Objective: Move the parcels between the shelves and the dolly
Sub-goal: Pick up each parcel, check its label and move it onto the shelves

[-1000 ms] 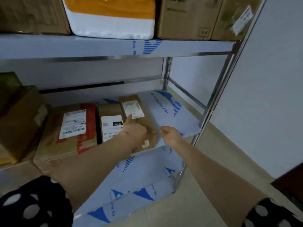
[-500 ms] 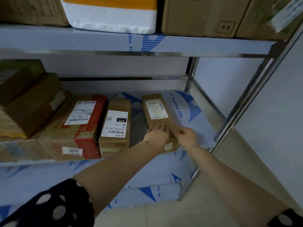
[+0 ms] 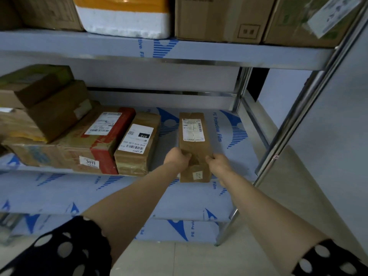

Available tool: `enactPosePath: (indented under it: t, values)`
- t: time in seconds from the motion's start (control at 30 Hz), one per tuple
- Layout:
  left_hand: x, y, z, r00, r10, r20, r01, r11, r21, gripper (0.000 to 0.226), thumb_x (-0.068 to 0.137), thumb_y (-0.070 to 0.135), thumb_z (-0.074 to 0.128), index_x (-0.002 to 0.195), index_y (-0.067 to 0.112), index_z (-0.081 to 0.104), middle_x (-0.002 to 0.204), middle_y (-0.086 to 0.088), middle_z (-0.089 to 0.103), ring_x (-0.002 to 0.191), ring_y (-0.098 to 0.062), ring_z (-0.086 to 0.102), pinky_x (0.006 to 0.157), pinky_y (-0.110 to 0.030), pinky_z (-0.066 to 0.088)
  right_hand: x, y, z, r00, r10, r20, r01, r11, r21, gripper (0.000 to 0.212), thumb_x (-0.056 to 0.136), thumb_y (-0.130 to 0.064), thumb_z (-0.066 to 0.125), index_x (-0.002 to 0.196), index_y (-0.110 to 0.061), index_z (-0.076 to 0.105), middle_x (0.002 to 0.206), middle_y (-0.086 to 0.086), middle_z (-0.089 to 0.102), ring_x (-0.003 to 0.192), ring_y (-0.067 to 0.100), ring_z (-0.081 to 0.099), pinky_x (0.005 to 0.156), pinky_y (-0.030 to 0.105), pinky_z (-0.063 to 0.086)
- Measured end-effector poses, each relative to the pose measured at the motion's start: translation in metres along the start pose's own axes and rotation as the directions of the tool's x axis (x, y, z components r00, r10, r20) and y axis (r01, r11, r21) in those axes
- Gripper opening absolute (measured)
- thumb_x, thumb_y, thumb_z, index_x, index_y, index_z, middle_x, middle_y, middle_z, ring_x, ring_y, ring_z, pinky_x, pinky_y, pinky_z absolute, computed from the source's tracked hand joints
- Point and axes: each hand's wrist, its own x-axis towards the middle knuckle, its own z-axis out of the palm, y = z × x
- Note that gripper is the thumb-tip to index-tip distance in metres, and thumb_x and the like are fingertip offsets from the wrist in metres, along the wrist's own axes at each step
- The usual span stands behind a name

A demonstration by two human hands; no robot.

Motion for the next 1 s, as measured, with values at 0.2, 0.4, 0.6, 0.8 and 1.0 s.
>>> enactPosePath:
  t: [0.2, 0.4, 0.6, 0.8, 1.0]
  values:
    - [-0.027, 0.005, -0.007, 0.995, 0.027, -0.100, -0.031, 0.999, -0.041, 0.029, 0.095, 0.027, 0.057, 0.117, 0.008, 0.059, 0.113, -0.010, 0.063, 0.106, -0.027, 0.059, 0.093, -0.039, 0.050, -0.019, 0.019, -0.010, 0.999, -0.038, 0.038, 0.026, 0.962, 0.272, 0.015, 0.094, -0.007, 0.054, 0.108, -0.008, 0.058, 0.100, 0.006, 0.063, 0.091, 0.021, 0.060, 0.081, 0.033, 0.051]
    - [-0.059, -0.001, -0.036, 0.983, -0.017, -0.184, -0.009, 0.991, -0.136, 0.029, 0.092, 0.021, 0.061, 0.119, 0.010, 0.061, 0.112, -0.009, 0.064, 0.104, -0.028, 0.061, 0.090, -0.044, 0.053, -0.040, 0.015, -0.007, 0.987, -0.122, 0.101, 0.059, 0.874, 0.482, 0.034, 0.082, -0.029, 0.074, 0.102, -0.011, 0.053, 0.094, 0.003, 0.064, 0.081, 0.013, 0.061, 0.069, 0.025, 0.050]
    - [-0.111, -0.039, -0.076, 0.975, -0.022, -0.221, -0.022, 0.981, -0.195, 0.026, 0.088, 0.013, 0.067, 0.113, 0.009, 0.065, 0.109, -0.007, 0.066, 0.101, -0.023, 0.062, 0.088, -0.040, 0.054, -0.078, 0.002, 0.027, 0.956, -0.186, 0.226, 0.062, 0.884, 0.464, 0.066, 0.080, -0.050, 0.069, 0.136, -0.023, 0.048, 0.131, -0.002, 0.058, 0.113, 0.018, 0.058, 0.103, 0.038, 0.044]
    - [-0.173, -0.109, -0.147, 0.965, -0.059, -0.255, -0.027, 0.946, -0.323, 0.025, 0.087, 0.003, 0.065, 0.109, 0.013, 0.060, 0.106, -0.007, 0.066, 0.098, -0.022, 0.062, 0.079, -0.036, 0.056, -0.140, -0.043, 0.089, 0.862, -0.358, 0.358, 0.197, 0.888, 0.415, 0.046, 0.088, -0.036, 0.064, 0.133, -0.033, 0.051, 0.114, -0.010, 0.063, 0.104, 0.010, 0.059, 0.095, 0.035, 0.045]
    - [-0.262, -0.230, -0.245, 0.944, -0.183, -0.276, 0.032, 0.879, -0.476, 0.043, 0.086, -0.002, 0.064, 0.124, 0.011, 0.050, 0.103, -0.009, 0.065, 0.099, -0.025, 0.064, 0.084, -0.038, 0.056, -0.231, -0.092, 0.219, 0.753, -0.430, 0.497, 0.301, 0.898, 0.322, 0.074, 0.073, -0.030, 0.079, 0.137, -0.032, 0.042, 0.138, 0.000, 0.049, 0.119, 0.020, 0.051, 0.099, 0.039, 0.045]
